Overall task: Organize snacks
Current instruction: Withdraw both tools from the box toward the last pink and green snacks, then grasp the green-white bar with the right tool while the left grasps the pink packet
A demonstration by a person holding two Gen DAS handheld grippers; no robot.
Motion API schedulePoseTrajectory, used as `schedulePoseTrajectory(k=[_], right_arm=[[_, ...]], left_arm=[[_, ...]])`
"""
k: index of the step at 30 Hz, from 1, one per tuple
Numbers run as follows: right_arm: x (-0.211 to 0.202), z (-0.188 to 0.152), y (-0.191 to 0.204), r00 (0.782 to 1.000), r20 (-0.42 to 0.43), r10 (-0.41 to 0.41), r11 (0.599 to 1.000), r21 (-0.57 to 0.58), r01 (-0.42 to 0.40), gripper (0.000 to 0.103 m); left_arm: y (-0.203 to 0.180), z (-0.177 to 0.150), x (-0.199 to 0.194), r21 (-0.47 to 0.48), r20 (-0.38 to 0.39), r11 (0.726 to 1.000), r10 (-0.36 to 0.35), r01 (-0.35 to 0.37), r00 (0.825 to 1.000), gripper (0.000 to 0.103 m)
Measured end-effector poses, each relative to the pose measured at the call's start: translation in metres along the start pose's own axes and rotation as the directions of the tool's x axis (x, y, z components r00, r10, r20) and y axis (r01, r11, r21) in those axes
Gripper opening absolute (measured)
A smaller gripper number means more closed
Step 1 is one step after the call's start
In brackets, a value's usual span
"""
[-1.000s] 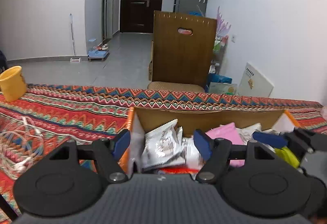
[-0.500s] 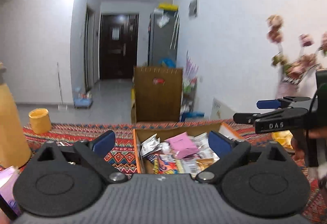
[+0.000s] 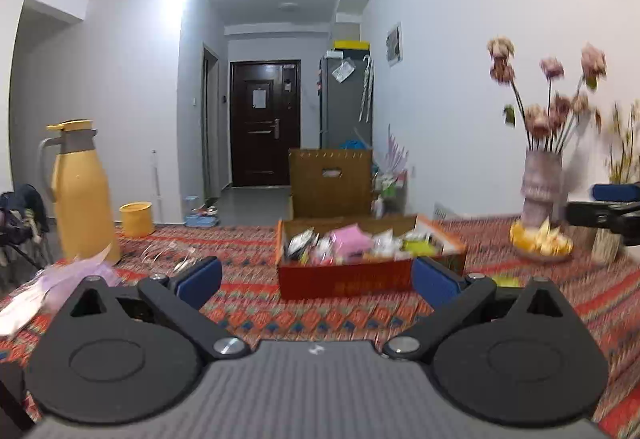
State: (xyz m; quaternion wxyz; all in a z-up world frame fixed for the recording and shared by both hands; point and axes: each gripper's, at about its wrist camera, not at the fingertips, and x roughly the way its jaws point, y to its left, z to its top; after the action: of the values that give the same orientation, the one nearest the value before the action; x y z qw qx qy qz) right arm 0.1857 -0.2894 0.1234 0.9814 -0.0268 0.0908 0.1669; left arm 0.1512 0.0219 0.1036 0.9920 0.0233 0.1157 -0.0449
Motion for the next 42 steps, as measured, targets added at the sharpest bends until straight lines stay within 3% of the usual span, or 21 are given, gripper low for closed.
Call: schedulePoseTrajectory(k=[4, 8, 10, 16, 22, 25, 27, 31, 34, 37, 39, 40, 41, 42], right_arm=[[-0.032, -0.054, 0.004, 0.998, -0.031, -0.052, 0.997, 0.053, 0.054, 0.103], [-0.031, -0.104, 0.013, 0.979, -0.191, -0.078, 0.994, 0.057, 0.09, 0.103], [-0.026, -0.117, 0.019, 0.967, -0.238, -0.087, 0.994, 0.049, 0.101, 0.103], [-0.025, -0.125, 0.022, 0.97, -0.23, -0.078, 0.994, 0.055, 0.094, 0.103], [-0.012, -0.129, 0.006, 0.965, -0.245, -0.091, 0.992, 0.066, 0.111, 0.103], [0.009, -0.119, -0.011, 0.957, -0.231, -0.178, 0.984, -0.05, 0.171, 0.101], [0.034, -0.105, -0.038, 0.95, -0.246, -0.191, 0.981, -0.03, 0.19, 0.101], [0.101, -0.091, -0.099, 0.932, -0.355, -0.071, 0.979, 0.154, 0.133, 0.082], [0.153, -0.096, -0.118, 0.902, -0.42, -0.095, 0.975, 0.145, 0.17, 0.078], [0.181, -0.104, -0.119, 0.898, -0.435, -0.073, 0.974, 0.162, 0.158, 0.072], [0.19, -0.109, -0.113, 0.898, -0.429, -0.097, 0.981, 0.112, 0.159, 0.062], [0.192, -0.112, -0.113, 0.896, -0.429, -0.114, 0.982, 0.088, 0.167, 0.048], [0.191, -0.115, -0.115, 0.897, -0.428, -0.115, 0.985, 0.071, 0.16, 0.041], [0.189, -0.116, -0.118, 0.898, -0.427, -0.108, 0.987, 0.063, 0.148, 0.039]], left_arm=[[-0.012, -0.037, -0.009, 0.023, -0.081, 1.0, -0.011, 0.013, 0.997, 0.103], [-0.018, -0.06, 0.001, -0.005, -0.243, 1.0, 0.014, -0.016, 0.97, 0.103], [-0.023, -0.063, 0.004, -0.003, -0.259, 1.0, 0.006, -0.007, 0.966, 0.103], [-0.039, -0.057, 0.01, 0.03, -0.247, 0.998, -0.038, 0.047, 0.968, 0.103], [-0.048, -0.059, 0.03, 0.039, -0.283, 0.998, -0.044, 0.057, 0.958, 0.103], [-0.051, -0.059, 0.047, 0.03, -0.318, 0.998, -0.043, 0.056, 0.947, 0.103], [-0.056, -0.054, 0.059, 0.034, -0.328, 0.998, -0.043, 0.057, 0.944, 0.103], [-0.078, -0.042, 0.086, 0.059, -0.314, 0.997, -0.029, 0.05, 0.949, 0.103], [-0.098, -0.035, 0.118, 0.046, -0.357, 0.999, 0.027, -0.012, 0.934, 0.103], [-0.119, -0.028, 0.147, 0.022, -0.392, 1.0, -0.003, 0.013, 0.92, 0.103], [-0.141, -0.025, 0.163, 0.068, -0.378, 0.997, -0.015, 0.044, 0.926, 0.103], [-0.153, -0.025, 0.17, 0.101, -0.367, 0.994, -0.012, 0.053, 0.93, 0.103], [-0.164, -0.024, 0.176, 0.132, -0.357, 0.989, -0.013, 0.064, 0.934, 0.103], [-0.176, -0.024, 0.184, 0.159, -0.348, 0.984, -0.023, 0.083, 0.937, 0.103]])
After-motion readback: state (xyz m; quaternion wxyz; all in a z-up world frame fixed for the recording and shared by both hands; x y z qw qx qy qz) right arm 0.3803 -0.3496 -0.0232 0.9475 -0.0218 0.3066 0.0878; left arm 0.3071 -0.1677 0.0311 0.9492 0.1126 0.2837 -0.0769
